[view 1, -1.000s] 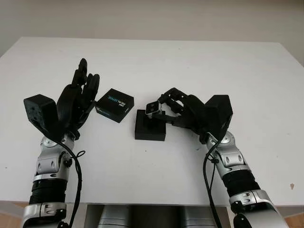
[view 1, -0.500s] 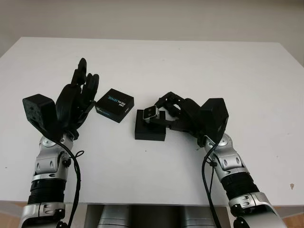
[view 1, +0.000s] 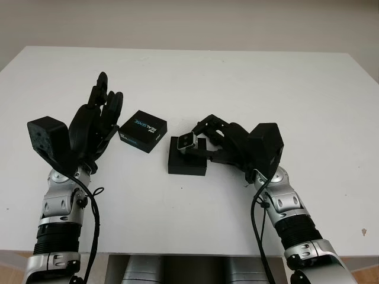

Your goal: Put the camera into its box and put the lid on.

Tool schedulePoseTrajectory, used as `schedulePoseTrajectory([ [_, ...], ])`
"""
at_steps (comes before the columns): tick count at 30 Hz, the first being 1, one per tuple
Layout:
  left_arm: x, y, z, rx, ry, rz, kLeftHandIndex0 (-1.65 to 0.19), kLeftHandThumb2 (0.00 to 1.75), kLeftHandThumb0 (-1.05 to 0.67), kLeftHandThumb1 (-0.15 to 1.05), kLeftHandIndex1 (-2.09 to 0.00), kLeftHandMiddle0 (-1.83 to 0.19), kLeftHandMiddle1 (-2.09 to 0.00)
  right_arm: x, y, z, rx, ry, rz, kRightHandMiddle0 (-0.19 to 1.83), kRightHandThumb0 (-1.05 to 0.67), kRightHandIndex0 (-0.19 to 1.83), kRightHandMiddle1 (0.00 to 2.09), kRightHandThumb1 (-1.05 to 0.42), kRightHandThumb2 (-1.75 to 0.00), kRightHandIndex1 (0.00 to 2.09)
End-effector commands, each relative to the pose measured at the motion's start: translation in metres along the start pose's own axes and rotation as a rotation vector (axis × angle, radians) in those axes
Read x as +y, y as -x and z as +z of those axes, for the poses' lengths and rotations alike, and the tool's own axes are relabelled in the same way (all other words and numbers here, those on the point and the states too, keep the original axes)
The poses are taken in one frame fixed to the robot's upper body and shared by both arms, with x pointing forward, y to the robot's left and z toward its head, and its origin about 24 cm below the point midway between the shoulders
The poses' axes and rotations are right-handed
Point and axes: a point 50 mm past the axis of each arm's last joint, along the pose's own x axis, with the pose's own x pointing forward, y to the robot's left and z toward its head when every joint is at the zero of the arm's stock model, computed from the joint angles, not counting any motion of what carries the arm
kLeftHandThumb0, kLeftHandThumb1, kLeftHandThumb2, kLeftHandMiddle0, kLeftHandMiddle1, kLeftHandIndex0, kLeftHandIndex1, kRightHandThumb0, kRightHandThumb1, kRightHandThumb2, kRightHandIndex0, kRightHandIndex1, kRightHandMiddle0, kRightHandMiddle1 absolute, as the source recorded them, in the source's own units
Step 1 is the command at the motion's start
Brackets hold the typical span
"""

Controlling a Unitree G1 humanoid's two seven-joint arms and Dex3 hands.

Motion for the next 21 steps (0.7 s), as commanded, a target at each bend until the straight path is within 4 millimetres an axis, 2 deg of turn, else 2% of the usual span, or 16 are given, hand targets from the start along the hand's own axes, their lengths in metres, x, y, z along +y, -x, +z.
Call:
schedulePoseTrajectory([
  [1, 0.0051, 0.0037, 0.0024, -0.007, -0.009, 0.010, 0.19, 0.42, -0.68, 1.05, -0.02, 0.19, -0.01, 0.0044, -0.0002, -0.0009, -0.002, 0.002, 0.012, 0.32, -0.40, 0.16, 1.78, -0.88, -0.05, 0.06],
  [21, 0.0059, 0.0046, 0.0033, 0.000, -0.014, 0.012, 0.19, 0.40, -0.70, 1.05, -0.03, 0.19, -0.01, 0.0093, -0.0019, -0.0027, -0.017, 0.085, 0.029, 0.34, -0.42, 0.19, 1.76, -0.88, -0.05, 0.06],
])
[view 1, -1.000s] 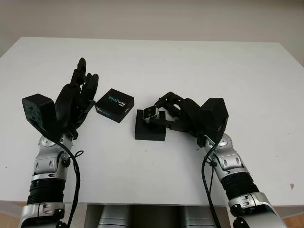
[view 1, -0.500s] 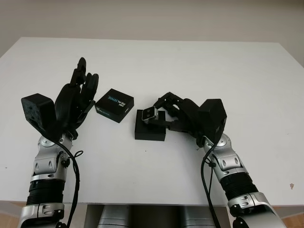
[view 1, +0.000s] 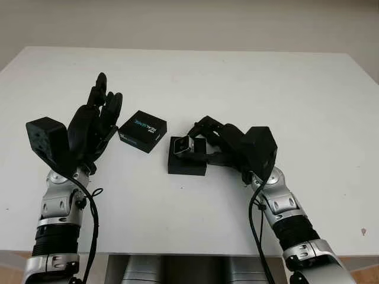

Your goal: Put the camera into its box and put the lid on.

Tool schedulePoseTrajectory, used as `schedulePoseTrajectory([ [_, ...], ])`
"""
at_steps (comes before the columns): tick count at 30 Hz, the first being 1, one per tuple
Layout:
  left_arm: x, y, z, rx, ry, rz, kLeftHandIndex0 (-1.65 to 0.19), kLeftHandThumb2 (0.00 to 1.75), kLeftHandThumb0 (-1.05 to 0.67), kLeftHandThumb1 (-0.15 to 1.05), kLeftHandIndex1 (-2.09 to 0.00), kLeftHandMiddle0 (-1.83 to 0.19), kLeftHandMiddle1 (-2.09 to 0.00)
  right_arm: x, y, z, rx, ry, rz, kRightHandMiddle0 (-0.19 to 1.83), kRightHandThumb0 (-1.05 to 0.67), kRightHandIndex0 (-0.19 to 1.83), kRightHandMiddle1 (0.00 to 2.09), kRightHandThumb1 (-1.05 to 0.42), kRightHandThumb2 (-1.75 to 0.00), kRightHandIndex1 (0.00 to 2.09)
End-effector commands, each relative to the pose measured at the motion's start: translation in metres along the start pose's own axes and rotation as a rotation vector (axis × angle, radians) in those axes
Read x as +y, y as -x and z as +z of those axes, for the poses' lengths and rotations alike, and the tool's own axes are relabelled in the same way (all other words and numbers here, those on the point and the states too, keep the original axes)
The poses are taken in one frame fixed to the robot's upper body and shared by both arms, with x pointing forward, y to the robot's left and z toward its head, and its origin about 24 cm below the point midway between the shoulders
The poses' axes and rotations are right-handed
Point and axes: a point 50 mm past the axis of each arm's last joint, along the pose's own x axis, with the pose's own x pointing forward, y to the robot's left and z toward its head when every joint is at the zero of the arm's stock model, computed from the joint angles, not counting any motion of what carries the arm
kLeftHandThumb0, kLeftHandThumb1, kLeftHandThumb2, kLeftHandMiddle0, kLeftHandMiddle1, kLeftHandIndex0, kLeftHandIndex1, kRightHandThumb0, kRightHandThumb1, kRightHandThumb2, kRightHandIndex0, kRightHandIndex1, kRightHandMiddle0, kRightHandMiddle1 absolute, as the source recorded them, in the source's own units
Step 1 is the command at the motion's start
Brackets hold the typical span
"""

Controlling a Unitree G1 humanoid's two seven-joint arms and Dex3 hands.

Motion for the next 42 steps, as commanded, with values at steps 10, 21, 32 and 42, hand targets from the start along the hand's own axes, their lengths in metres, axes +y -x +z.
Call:
schedulePoseTrajectory([
  [10, 0.005, 0.004, 0.004, -0.008, -0.012, 0.010, 0.19, 0.42, -0.69, 1.05, -0.04, 0.19, -0.03, 0.003, 0.000, -0.002, 0.004, 0.021, 0.004, 0.34, -0.43, 0.19, 1.77, -0.88, -0.05, 0.06],
  [21, 0.005, 0.004, 0.003, -0.005, -0.017, 0.007, 0.19, 0.42, -0.69, 1.05, -0.03, 0.19, -0.01, 0.004, 0.000, -0.003, -0.001, 0.073, 0.020, 0.31, -0.46, 0.18, 1.77, -0.90, -0.06, 0.05],
  [32, 0.005, 0.005, 0.004, -0.005, -0.019, 0.006, 0.19, 0.42, -0.69, 1.05, -0.03, 0.19, -0.02, 0.004, 0.004, 0.012, -0.050, 0.344, 0.112, -0.08, -0.58, -0.10, 0.58, -0.87, -0.06, 0.04],
  [42, 0.006, 0.006, 0.003, -0.003, -0.023, 0.007, 0.19, 0.42, -0.69, 1.05, -0.02, 0.19, -0.01, 0.000, 0.007, 0.019, -0.090, 0.364, 0.082, -0.02, -0.61, -0.13, 0.39, -0.90, -0.06, 0.05],
])
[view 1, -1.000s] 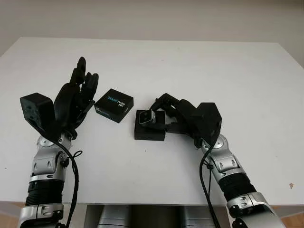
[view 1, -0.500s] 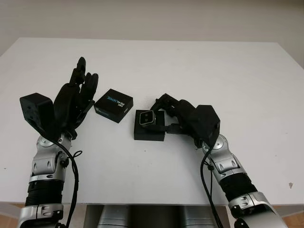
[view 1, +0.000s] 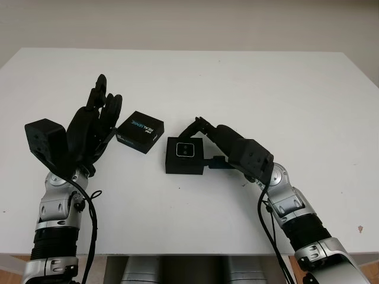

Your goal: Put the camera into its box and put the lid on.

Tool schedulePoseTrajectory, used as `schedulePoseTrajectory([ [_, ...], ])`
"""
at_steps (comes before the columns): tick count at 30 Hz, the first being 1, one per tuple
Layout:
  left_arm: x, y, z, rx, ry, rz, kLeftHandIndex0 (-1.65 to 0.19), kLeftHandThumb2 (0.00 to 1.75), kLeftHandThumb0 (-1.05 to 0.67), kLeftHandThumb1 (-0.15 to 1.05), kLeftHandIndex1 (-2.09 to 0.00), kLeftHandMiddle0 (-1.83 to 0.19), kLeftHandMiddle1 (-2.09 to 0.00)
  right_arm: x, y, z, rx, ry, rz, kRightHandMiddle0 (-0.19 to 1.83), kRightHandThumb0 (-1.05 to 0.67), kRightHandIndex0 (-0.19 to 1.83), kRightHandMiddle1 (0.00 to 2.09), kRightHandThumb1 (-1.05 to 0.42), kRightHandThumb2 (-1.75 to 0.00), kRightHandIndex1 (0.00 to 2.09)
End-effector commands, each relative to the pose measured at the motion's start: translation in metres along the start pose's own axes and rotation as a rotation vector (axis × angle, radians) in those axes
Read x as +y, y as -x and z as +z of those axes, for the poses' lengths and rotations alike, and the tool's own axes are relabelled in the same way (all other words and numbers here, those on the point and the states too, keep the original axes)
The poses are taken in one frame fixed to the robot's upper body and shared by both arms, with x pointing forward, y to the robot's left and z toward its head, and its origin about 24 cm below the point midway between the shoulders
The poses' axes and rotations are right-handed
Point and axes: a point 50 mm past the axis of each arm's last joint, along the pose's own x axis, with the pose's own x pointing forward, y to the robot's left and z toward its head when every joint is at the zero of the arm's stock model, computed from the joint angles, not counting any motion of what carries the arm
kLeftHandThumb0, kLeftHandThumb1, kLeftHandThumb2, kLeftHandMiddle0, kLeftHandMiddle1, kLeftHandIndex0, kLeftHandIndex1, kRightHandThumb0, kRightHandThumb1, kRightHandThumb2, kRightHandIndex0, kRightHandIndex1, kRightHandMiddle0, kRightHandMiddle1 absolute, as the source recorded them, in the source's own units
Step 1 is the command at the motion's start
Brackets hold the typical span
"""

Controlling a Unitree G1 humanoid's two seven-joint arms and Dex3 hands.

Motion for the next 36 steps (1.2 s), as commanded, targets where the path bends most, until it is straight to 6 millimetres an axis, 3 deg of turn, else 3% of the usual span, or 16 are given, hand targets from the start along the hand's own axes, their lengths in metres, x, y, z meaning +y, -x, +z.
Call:
schedulePoseTrajectory([
  [1, 0.005, 0.002, 0.005, -0.012, -0.020, 0.004, 0.19, 0.42, -0.69, 1.05, -0.02, 0.19, 0.00, -0.004, 0.001, 0.005, -0.033, 0.011, -0.023, -0.03, -0.61, -0.13, 0.37, -0.90, -0.06, 0.05],
  [9, 0.005, 0.000, 0.006, -0.015, -0.021, 0.007, 0.18, 0.40, -0.70, 1.05, -0.03, 0.19, -0.02, -0.031, 0.006, 0.023, -0.138, -0.020, -0.177, -0.06, -0.67, -0.12, 0.24, -0.94, -0.06, 0.05],
  [14, 0.006, -0.003, 0.010, -0.038, -0.060, 0.028, 0.15, 0.36, -0.68, 1.05, -0.06, 0.15, -0.05, -0.049, 0.010, 0.034, -0.215, -0.187, -0.296, -0.04, -0.61, -0.13, 0.20, -1.02, -0.08, 0.05],
  [17, 0.009, -0.007, 0.019, -0.062, -0.165, 0.060, 0.06, 0.23, -0.64, 1.05, -0.09, 0.02, -0.09, -0.059, 0.012, 0.037, -0.233, -0.229, -0.358, -0.06, -0.62, -0.13, 0.19, -1.04, -0.16, 0.05],
  [20, 0.013, -0.010, 0.029, -0.073, -0.373, 0.054, -0.05, 0.19, -0.65, 1.05, -0.13, -0.17, -0.11, -0.068, 0.014, 0.039, -0.229, -0.237, -0.384, -0.06, -0.61, -0.13, 0.19, -1.05, -0.23, 0.05],
  [23, 0.017, -0.017, 0.046, -0.080, -0.597, -0.035, -0.12, 0.12, -0.62, 1.04, -0.13, -0.23, -0.08, -0.085, 0.017, 0.040, -0.208, -0.260, -0.430, -0.06, -0.64, -0.09, 0.20, -1.05, -0.30, 0.07],
  [28, 0.014, -0.031, 0.061, -0.064, -0.939, -0.141, -0.11, 0.06, -0.69, 1.02, -0.11, -0.16, -0.04, -0.113, 0.020, 0.044, -0.223, -0.474, -0.473, -0.09, -0.63, -0.14, 0.18, -1.05, -0.34, 0.05],
  [36, -0.012, -0.051, 0.052, 0.081, -1.063, -0.146, 0.04, 0.07, -0.82, 1.04, -0.02, 0.02, -0.01, -0.127, 0.025, 0.046, -0.229, -0.483, -0.518, -0.13, -0.61, -0.12, 0.20, -1.05, -0.41, 0.06],
])
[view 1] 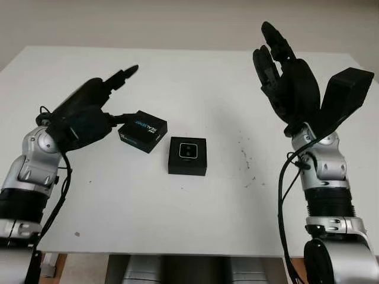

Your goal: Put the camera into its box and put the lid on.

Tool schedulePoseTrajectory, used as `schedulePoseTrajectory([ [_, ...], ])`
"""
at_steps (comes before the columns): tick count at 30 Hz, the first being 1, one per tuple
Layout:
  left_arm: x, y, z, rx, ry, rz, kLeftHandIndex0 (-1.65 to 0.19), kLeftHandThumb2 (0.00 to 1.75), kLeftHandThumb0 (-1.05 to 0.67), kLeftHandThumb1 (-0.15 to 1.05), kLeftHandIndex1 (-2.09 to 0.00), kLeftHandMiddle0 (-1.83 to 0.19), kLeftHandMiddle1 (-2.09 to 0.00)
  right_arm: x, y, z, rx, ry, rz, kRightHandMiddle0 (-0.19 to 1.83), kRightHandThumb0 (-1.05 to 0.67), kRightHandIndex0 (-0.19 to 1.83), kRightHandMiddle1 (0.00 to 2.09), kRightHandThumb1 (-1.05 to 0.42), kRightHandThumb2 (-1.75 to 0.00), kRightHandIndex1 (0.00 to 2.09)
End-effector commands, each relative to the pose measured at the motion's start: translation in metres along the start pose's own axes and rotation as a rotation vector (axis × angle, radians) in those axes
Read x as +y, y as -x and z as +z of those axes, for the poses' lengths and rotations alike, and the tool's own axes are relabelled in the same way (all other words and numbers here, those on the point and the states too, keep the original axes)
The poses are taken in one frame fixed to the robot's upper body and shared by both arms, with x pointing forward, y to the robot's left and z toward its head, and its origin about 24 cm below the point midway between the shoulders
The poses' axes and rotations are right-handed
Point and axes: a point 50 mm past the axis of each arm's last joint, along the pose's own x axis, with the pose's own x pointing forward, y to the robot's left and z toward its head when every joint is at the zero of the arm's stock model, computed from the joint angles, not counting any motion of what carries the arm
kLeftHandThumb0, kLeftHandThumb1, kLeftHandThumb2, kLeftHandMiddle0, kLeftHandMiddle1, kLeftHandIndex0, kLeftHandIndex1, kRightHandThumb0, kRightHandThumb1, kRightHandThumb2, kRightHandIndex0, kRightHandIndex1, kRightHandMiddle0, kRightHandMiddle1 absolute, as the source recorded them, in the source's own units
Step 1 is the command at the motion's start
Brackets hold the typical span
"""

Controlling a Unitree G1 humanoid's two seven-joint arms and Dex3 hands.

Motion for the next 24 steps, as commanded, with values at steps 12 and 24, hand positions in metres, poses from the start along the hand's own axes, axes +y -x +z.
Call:
schedulePoseTrajectory([
  [12, -0.043, -0.006, 0.035, 0.217, -0.060, 0.062, 0.19, 0.19, -0.91, 1.05, 0.00, 0.07, -0.04, -0.004, 0.003, 0.004, -0.026, -0.006, -0.021, -0.16, -0.61, -0.16, 0.22, -1.05, -0.48, 0.04],
  [24, -0.056, 0.015, 0.044, 0.283, -0.210, 0.155, 0.19, 0.34, -0.98, 1.05, 0.00, -0.05, -0.10, 0.000, 0.002, 0.000, -0.019, -0.002, -0.023, -0.16, -0.61, -0.15, 0.25, -1.05, -0.45, 0.05],
])
